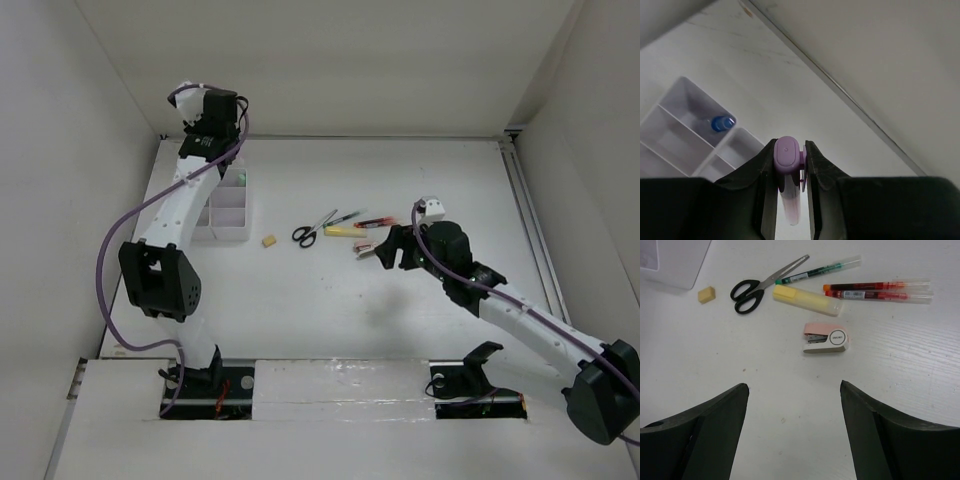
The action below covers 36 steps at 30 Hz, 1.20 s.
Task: Sort the stationery into containers
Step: Place the pen in the storage box.
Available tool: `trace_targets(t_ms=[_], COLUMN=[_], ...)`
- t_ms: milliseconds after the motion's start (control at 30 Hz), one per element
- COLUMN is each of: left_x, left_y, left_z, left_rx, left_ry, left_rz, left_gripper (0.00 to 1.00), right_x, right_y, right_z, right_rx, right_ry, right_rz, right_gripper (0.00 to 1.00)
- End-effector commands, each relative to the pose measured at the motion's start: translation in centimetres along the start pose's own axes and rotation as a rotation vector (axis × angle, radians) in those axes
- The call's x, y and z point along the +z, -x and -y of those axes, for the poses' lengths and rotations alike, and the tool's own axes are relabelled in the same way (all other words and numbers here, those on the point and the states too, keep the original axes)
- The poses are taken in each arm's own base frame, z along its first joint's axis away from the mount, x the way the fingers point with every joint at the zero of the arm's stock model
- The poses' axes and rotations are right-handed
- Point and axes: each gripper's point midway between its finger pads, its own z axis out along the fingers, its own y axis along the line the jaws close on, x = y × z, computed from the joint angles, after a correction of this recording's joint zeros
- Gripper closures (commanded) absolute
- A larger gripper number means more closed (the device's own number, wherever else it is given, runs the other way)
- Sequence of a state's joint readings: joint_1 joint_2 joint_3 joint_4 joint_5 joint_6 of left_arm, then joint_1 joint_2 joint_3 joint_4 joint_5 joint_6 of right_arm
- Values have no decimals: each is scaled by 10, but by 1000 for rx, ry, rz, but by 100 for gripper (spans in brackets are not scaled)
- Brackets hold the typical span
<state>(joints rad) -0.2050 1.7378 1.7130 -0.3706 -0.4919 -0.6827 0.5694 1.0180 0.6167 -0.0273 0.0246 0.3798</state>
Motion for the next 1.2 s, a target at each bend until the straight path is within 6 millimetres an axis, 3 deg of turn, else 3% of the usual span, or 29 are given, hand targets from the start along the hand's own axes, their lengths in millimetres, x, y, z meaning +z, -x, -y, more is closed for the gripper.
trace_targets(t_ms=[0, 233, 333, 600, 867, 933, 1067, 1167], left_x=[-6, 12, 25, 46, 63, 63, 67, 67], left_y=[42, 35, 23, 14, -18, -18, -21, -21], left_z=[-20, -45, -55, -58, -72, -72, -71, -71], left_rx=[-9, 19, 34, 47, 82, 82, 73, 73], left_ry=[168, 329, 372, 356, 384, 384, 383, 383], left_rz=[172, 235, 227, 220, 177, 177, 179, 179], left_gripper=[100, 100, 100, 100, 100, 100, 96, 83], right_x=[-4, -6, -8, -9, -9, -9, -10, -10], right_y=[4, -1, 0, -8, -12, -12, -9, -13], right_z=[-1, -1, 0, -1, 0, 0, 1, 3], right_rx=[-14, -15, -24, -24, -24, -24, -24, -24], right_ry=[22, 27, 27, 44, 40, 40, 35, 32], right_rz=[23, 11, 13, -4, -13, -13, -1, -9], right_gripper=[20, 21, 21, 21, 21, 21, 21, 21])
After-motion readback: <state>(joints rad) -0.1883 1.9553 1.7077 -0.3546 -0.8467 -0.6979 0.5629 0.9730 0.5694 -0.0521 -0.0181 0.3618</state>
